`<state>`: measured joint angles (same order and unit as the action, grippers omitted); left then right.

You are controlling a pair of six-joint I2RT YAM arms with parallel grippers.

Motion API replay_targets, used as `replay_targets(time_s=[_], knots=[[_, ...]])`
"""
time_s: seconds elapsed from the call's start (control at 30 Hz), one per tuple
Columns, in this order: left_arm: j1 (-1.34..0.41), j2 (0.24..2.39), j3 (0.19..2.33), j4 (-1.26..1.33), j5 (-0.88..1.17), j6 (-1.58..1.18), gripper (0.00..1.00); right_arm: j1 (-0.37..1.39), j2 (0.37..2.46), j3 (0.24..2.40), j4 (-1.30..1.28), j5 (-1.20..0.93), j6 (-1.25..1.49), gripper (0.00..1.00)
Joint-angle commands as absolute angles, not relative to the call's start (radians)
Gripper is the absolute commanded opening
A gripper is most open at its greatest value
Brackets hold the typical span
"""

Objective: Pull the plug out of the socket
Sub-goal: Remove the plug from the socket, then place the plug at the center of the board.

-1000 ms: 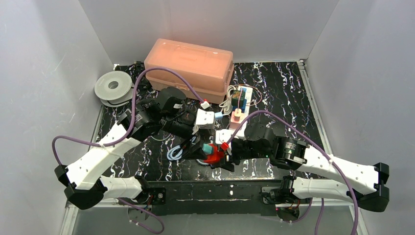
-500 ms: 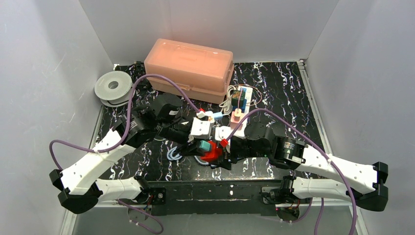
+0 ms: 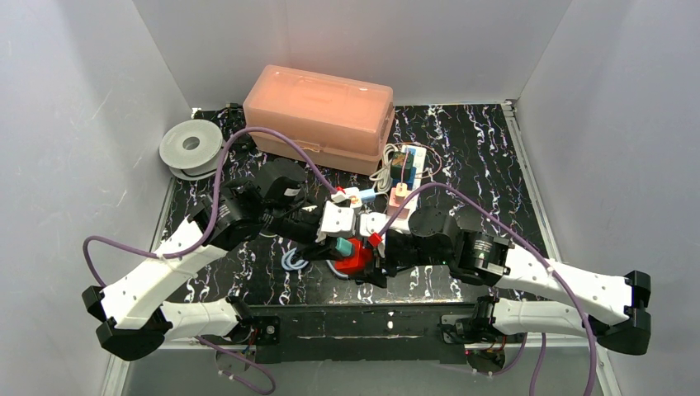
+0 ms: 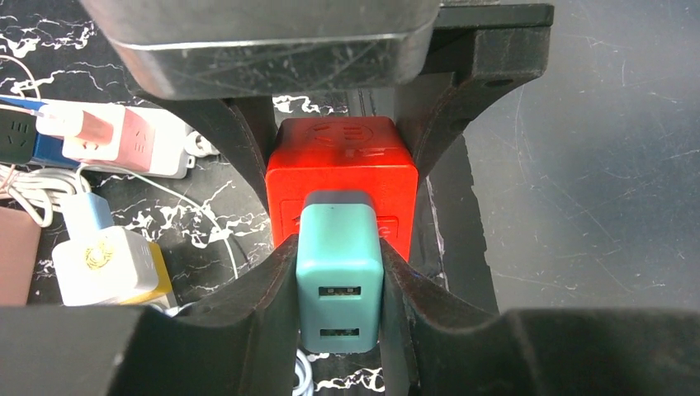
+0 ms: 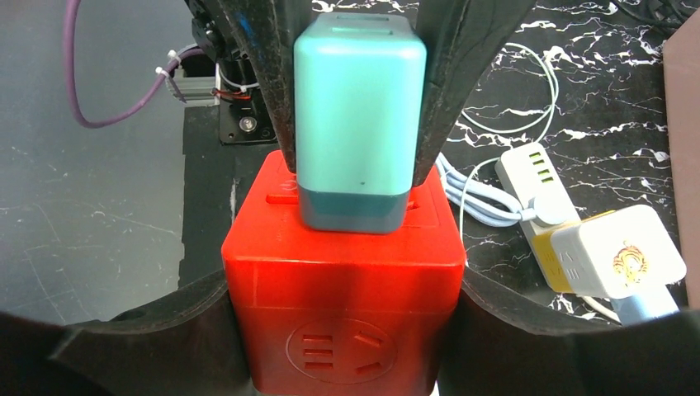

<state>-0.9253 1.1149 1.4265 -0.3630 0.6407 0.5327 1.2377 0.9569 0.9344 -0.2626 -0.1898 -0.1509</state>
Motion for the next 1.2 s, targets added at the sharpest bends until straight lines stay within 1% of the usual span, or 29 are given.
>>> replay_targets(time_s=[0.0,0.33,0.67,0.77,0.87,0.9,0.97,1.03,1.1,1.17], knots=[[-0.939,1.089,1.421,-0.371,0.676,0.556,0.0,1.24,0.957,0.902,-0.157,-0.183,-0.111,0.01],[-0.939,1.056,1.425,-0.393,0.62,0.581,0.0,1.239,0.87,0.698,-0.151,-0.136,-0.023,0.01],[-0.938,1.042,1.433,-0.379,0.616,0.525,0.0,1.24,0.757,0.582,-0.217,-0.085,0.033,0.01],[-0.939,1.04,1.428,-0.409,0.603,0.551,0.0,1.239,0.718,0.582,-0.243,-0.021,0.052,0.01],[-0.939,1.035,1.406,-0.442,0.583,0.567,0.0,1.222,0.683,0.608,-0.283,0.158,0.114,0.01],[-0.937,1.037,1.397,-0.46,0.578,0.568,0.0,1.206,0.679,0.626,-0.309,0.228,0.155,0.01],[-0.937,1.037,1.38,-0.496,0.557,0.57,0.0,1.136,0.678,0.673,-0.368,0.276,0.231,0.01],[-0.937,1.049,1.37,-0.554,0.531,0.582,0.0,1.031,0.683,0.718,-0.431,0.273,0.34,0.01],[-0.935,1.087,1.382,-0.671,0.502,0.615,0.0,0.914,0.694,0.759,-0.496,0.244,0.416,0.01],[-0.913,1.128,1.392,-0.754,0.458,0.578,0.0,0.804,0.72,0.793,-0.564,0.231,0.477,0.01]])
